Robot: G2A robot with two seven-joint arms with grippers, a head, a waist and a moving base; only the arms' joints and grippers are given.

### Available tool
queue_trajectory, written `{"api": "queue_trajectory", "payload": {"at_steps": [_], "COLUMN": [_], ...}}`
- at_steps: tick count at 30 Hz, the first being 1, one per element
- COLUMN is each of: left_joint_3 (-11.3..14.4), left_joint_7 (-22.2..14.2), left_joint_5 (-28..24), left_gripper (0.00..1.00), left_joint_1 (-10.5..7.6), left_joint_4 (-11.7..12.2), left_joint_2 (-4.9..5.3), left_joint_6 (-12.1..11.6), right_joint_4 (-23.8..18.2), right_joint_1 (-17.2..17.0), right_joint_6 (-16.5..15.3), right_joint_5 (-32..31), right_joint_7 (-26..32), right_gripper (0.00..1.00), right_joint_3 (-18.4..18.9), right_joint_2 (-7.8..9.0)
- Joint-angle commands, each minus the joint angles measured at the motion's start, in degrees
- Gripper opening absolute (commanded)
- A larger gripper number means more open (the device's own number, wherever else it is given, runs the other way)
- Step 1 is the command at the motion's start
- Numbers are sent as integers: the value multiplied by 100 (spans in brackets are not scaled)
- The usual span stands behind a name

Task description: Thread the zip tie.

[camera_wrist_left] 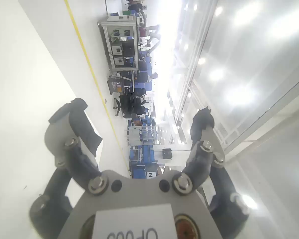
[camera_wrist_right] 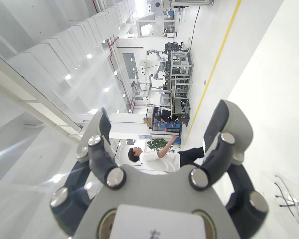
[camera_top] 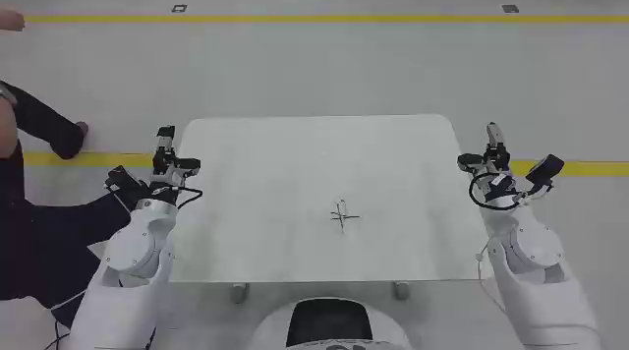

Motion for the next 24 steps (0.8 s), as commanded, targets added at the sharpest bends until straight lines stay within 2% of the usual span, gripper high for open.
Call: {"api": "queue_trajectory", "payload": {"at_steps": [1, 3, 4, 5, 7, 8, 9, 10, 11, 12, 13, 14, 15, 18, 19, 20, 22, 24], "left_joint_3": [0, 0, 0, 0, 0, 0, 0, 0, 0, 0, 0, 0, 0, 0, 0, 0, 0, 0], "left_joint_7": [0, 0, 0, 0, 0, 0, 0, 0, 0, 0, 0, 0, 0, 0, 0, 0, 0, 0], "left_joint_5": [0, 0, 0, 0, 0, 0, 0, 0, 0, 0, 0, 0, 0, 0, 0, 0, 0, 0], "left_gripper": [100, 100, 78, 100, 100, 78, 100, 100, 78, 100, 100, 78, 100, 100, 78, 100, 100, 100], "left_joint_1": [0, 0, 0, 0, 0, 0, 0, 0, 0, 0, 0, 0, 0, 0, 0, 0, 0, 0], "left_joint_4": [0, 0, 0, 0, 0, 0, 0, 0, 0, 0, 0, 0, 0, 0, 0, 0, 0, 0], "left_joint_2": [0, 0, 0, 0, 0, 0, 0, 0, 0, 0, 0, 0, 0, 0, 0, 0, 0, 0], "left_joint_6": [0, 0, 0, 0, 0, 0, 0, 0, 0, 0, 0, 0, 0, 0, 0, 0, 0, 0], "right_joint_4": [0, 0, 0, 0, 0, 0, 0, 0, 0, 0, 0, 0, 0, 0, 0, 0, -106, -141], "right_joint_1": [0, 0, 0, 0, 0, 0, 0, 0, 0, 0, 0, 0, 0, 0, 0, 0, -13, -20], "right_joint_6": [0, 0, 0, 0, 0, 0, 0, 0, 0, 0, 0, 0, 0, 0, 0, 0, 30, 56], "right_joint_5": [0, 0, 0, 0, 0, 0, 0, 0, 0, 0, 0, 0, 0, 0, 0, 0, -236, -542], "right_joint_7": [0, 0, 0, 0, 0, 0, 0, 0, 0, 0, 0, 0, 0, 0, 0, 0, 341, 966], "right_gripper": [78, 78, 100, 78, 78, 78, 100, 100, 100, 78, 100, 78, 100, 100, 100, 100, 100, 100], "right_joint_3": [0, 0, 0, 0, 0, 0, 0, 0, 0, 0, 0, 0, 0, 0, 0, 0, -100, -112], "right_joint_2": [0, 0, 0, 0, 0, 0, 0, 0, 0, 0, 0, 0, 0, 0, 0, 0, 19, 58]}}
